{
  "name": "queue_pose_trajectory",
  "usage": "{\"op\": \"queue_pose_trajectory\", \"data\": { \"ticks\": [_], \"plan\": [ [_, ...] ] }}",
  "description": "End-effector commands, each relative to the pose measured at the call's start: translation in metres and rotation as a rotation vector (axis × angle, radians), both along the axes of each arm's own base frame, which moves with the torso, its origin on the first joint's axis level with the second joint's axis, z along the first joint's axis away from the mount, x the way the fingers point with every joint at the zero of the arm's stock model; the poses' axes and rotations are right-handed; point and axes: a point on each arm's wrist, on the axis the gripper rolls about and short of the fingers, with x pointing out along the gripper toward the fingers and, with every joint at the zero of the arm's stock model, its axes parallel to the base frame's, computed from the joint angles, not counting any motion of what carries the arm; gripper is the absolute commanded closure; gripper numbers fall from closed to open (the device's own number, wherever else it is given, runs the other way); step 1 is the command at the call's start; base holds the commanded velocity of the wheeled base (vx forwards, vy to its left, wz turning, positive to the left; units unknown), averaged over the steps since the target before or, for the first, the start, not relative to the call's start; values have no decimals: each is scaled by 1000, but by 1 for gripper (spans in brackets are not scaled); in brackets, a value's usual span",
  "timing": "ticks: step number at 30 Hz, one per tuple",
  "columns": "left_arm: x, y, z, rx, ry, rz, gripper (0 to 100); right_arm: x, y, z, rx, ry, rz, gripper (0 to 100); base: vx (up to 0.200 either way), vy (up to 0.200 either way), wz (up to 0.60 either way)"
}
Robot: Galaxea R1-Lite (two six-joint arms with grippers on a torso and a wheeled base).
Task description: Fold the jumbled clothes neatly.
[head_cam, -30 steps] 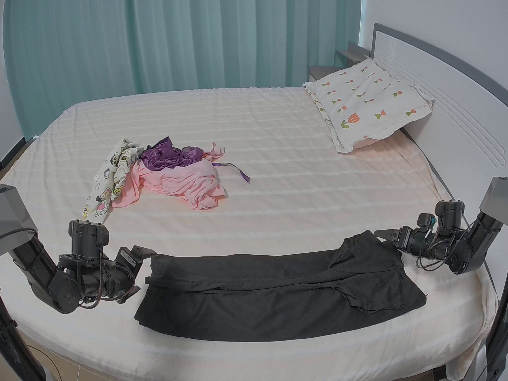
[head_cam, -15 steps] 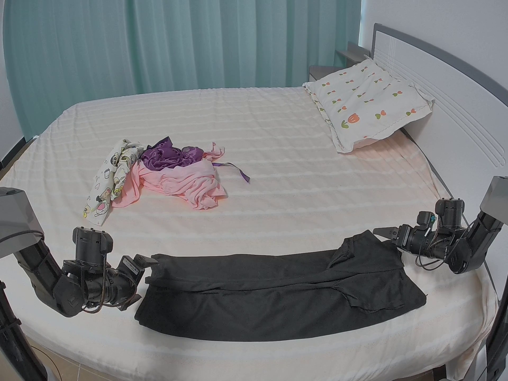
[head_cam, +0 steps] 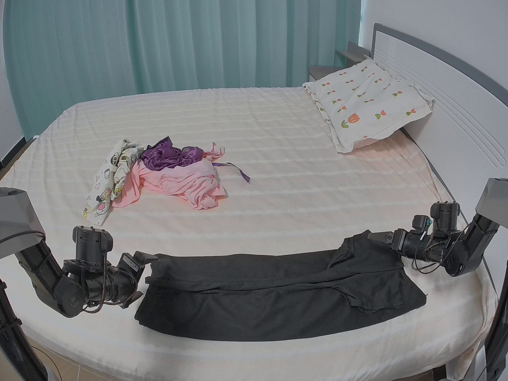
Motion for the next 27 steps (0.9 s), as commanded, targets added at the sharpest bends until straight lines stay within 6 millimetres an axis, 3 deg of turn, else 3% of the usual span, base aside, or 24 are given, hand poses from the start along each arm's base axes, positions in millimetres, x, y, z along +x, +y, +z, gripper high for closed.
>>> {"op": "queue_pose_trajectory", "data": {
  "ticks": [1, 16, 17, 27],
  "plan": [
    [1, 0, 0, -13, -12, 11, 0, 0, -2, -4, 0, 11, -8, 0, 0, 0, 0],
    [-1, -1, 0, -15, -16, 9, 0, -7, -5, -8, -5, 36, -10, 0, 0, 0, 0],
    [-1, -1, 0, -15, -14, 9, 0, -8, -5, -8, -7, 39, -10, 100, 0, 0, 0],
    [-2, 0, -2, -14, -7, 9, 0, -30, -17, -7, -90, 37, 7, 100, 0, 0, 0]
  ]
}}
